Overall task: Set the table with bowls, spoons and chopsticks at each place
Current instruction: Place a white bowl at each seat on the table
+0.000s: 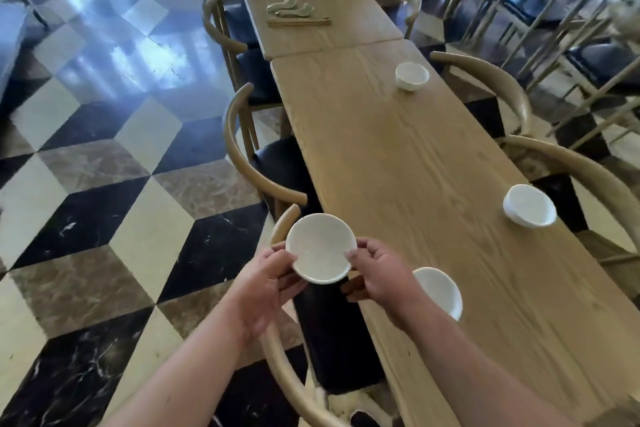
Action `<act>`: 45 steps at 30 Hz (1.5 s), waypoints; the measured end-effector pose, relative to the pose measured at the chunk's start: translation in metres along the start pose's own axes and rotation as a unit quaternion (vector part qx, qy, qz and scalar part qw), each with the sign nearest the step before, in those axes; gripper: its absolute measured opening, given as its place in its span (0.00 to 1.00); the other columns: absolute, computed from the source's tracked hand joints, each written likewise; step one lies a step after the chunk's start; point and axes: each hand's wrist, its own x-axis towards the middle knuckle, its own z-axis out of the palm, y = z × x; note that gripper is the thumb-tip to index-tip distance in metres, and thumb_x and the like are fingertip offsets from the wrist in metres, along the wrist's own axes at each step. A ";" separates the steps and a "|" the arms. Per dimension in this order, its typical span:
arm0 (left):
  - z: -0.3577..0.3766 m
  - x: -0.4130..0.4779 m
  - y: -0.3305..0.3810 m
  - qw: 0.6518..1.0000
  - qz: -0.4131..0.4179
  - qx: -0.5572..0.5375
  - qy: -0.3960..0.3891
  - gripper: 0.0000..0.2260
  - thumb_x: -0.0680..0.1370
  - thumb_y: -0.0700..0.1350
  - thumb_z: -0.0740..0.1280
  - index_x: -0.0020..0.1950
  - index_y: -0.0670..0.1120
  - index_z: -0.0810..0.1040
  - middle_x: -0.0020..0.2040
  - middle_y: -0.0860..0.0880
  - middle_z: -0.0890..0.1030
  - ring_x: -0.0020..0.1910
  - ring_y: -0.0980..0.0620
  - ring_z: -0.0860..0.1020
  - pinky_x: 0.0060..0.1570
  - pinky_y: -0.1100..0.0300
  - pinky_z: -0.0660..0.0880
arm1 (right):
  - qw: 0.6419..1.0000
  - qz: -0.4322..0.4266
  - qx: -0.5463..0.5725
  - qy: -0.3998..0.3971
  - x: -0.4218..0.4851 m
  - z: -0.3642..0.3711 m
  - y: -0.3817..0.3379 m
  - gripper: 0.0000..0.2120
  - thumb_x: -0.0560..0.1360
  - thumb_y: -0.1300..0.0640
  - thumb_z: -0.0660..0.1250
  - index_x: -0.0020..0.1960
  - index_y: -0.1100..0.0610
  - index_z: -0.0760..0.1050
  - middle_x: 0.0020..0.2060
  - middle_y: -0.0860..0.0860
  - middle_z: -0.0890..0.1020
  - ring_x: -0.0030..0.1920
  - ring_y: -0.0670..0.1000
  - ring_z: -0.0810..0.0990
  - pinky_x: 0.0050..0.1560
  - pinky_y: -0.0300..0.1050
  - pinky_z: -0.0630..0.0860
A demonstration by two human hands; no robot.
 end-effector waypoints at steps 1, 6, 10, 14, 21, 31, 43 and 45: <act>-0.015 0.002 0.014 1.000 -0.003 0.017 -0.012 0.14 0.83 0.40 0.66 0.70 0.43 0.77 0.56 0.40 0.85 0.55 0.43 0.84 0.67 0.46 0.78 | 1.000 0.000 -0.005 0.026 0.000 0.019 -0.007 0.06 0.84 0.55 0.66 0.59 0.52 0.80 0.48 0.58 0.85 0.35 0.54 0.85 0.36 0.51 0.84; -0.068 0.006 0.085 0.994 -0.004 0.096 -0.058 0.13 0.84 0.47 0.68 0.68 0.47 0.79 0.54 0.43 0.88 0.53 0.46 0.86 0.62 0.46 0.80 | 0.988 -0.002 0.009 0.152 0.010 0.104 -0.042 0.07 0.79 0.53 0.67 0.50 0.54 0.82 0.49 0.62 0.86 0.45 0.64 0.88 0.44 0.66 0.87; -0.088 0.015 0.143 0.978 0.018 0.202 -0.040 0.12 0.84 0.53 0.67 0.63 0.50 0.82 0.54 0.47 0.87 0.52 0.48 0.86 0.54 0.51 0.80 | 0.979 0.000 0.079 0.187 0.018 0.144 -0.076 0.07 0.81 0.57 0.64 0.54 0.58 0.79 0.49 0.63 0.86 0.42 0.62 0.88 0.44 0.64 0.87; -0.108 0.029 0.184 0.962 0.024 0.269 -0.032 0.15 0.83 0.55 0.69 0.66 0.51 0.80 0.60 0.47 0.85 0.59 0.45 0.84 0.65 0.41 0.80 | 0.966 0.007 0.136 0.218 0.043 0.156 -0.095 0.06 0.81 0.58 0.64 0.56 0.58 0.77 0.50 0.64 0.86 0.39 0.61 0.89 0.46 0.66 0.87; -0.134 0.074 0.231 0.849 0.165 0.502 0.017 0.09 0.80 0.56 0.72 0.58 0.57 0.82 0.47 0.53 0.86 0.45 0.55 0.84 0.42 0.60 0.81 | 0.933 0.057 0.241 0.260 0.125 0.155 -0.117 0.06 0.82 0.58 0.64 0.58 0.57 0.74 0.50 0.62 0.85 0.35 0.57 0.86 0.38 0.53 0.86; -0.093 0.234 0.338 0.518 0.296 0.802 -0.015 0.42 0.74 0.72 0.65 0.84 0.61 0.55 0.84 0.54 0.58 0.83 0.47 0.57 0.80 0.43 0.60 | 0.872 0.097 0.370 0.305 0.300 0.132 -0.139 0.06 0.82 0.60 0.63 0.59 0.56 0.73 0.51 0.64 0.85 0.42 0.59 0.85 0.41 0.54 0.85; -0.018 0.418 0.448 0.405 0.273 0.868 -0.088 0.30 0.80 0.63 0.64 0.80 0.55 0.65 0.79 0.54 0.67 0.78 0.49 0.65 0.75 0.51 0.66 | 0.813 0.147 0.410 0.386 0.404 0.102 -0.161 0.09 0.81 0.64 0.63 0.59 0.55 0.74 0.45 0.64 0.86 0.36 0.57 0.84 0.44 0.55 0.79; -0.013 0.437 0.467 0.409 0.272 0.867 -0.087 0.30 0.80 0.62 0.64 0.80 0.55 0.65 0.78 0.54 0.68 0.77 0.49 0.66 0.74 0.51 0.66 | 0.813 0.159 0.394 0.397 0.410 0.099 -0.167 0.09 0.81 0.64 0.63 0.59 0.56 0.74 0.44 0.64 0.85 0.34 0.57 0.83 0.39 0.52 0.78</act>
